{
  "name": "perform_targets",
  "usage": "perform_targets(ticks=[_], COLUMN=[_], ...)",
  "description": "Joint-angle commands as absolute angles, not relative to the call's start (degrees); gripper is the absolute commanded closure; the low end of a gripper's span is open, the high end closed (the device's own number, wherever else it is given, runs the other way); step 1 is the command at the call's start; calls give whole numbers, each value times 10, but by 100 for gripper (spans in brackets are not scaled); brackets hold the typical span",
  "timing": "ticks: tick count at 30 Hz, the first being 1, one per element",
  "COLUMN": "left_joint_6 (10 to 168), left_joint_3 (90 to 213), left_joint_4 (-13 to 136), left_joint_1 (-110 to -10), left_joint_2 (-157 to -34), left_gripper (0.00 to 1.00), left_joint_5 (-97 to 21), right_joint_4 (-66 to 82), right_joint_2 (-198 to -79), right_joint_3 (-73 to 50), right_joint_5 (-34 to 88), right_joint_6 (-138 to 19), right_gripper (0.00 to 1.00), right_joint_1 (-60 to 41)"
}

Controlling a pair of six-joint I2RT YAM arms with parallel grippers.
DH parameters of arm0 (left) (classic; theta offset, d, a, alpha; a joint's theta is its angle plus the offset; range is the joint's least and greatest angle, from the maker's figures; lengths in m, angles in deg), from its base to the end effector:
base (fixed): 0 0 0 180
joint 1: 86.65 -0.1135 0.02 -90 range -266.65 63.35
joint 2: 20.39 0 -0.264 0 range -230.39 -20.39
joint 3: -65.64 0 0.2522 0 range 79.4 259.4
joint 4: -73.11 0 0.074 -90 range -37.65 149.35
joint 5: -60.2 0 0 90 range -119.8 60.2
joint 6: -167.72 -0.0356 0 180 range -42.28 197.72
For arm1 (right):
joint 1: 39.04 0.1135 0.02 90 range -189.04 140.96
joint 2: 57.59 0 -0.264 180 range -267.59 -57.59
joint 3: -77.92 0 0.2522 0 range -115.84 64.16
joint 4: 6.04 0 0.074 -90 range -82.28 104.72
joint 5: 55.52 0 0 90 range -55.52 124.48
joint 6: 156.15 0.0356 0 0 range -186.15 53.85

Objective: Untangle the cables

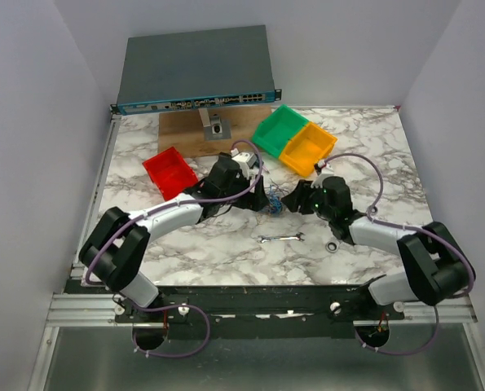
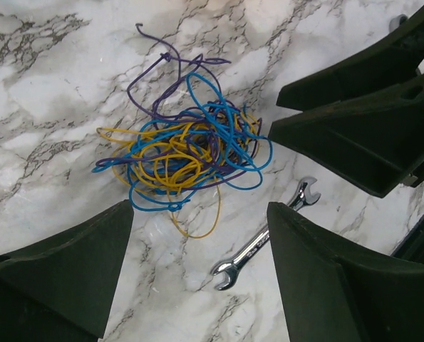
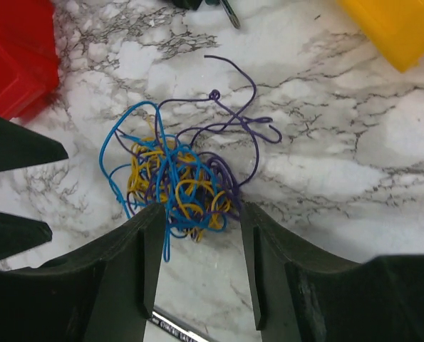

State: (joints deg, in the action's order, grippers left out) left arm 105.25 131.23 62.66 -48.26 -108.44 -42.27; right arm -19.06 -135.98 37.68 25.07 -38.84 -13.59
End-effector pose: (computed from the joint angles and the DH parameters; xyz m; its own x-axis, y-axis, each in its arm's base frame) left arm 0.2581 -0.2143 0.2219 -0.7236 -0.0025 -0.6902 0.4669 0.7348 -0.4921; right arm 0.2359 0.1187 0.1700 -0.5966 0.2174 -0.7726 -0.3195 0.8187 0.4771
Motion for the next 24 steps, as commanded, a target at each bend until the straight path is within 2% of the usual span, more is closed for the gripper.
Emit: perform_targets(ticks=[1, 2, 4, 5, 6, 8, 14, 18, 21, 24], left_joint_6=[1056, 1054, 1047, 1043, 1041, 1037, 1029, 1028, 1028, 1029], left_joint_3=[1300, 1295, 1307, 1316, 1328, 1358, 1409, 1431, 1468, 1488], left_joint_4=[644, 647, 632, 619, 605, 566, 501, 475, 435, 423], left_joint_1=[-479, -479, -480, -480, -480, -480, -480, -480, -479, -480], left_joint_2=[-1106, -1106, -1113, -1119, -1127, -1150, -1193, -1215, -1251, -1277], left_gripper=[23, 23, 23, 23, 22, 22, 23, 25, 31, 45], left_joint_5=[-389, -386, -390, -395, -398, -398, -385, -376, -376, -403], right_joint_4=[-217, -225, -222, -223, -230, -239, -249, -254, -249, -237], right_joint_2=[-1435, -1450, -1477, -1485, -1487, -1473, -1380, -1379, -1388, -1388], right_joint_3=[340, 339, 330, 328, 328, 333, 382, 383, 373, 366], right_joint_5=[223, 227, 222, 215, 204, 198, 260, 256, 257, 273], right_joint_6=[-384, -380, -382, -381, -379, -377, -385, -380, -377, -375], right_gripper=[45, 45, 55, 66, 84, 97, 99, 99, 99, 99], right_joint_1=[-132, -132, -132, -132, -132, -132, -132, -132, -132, -132])
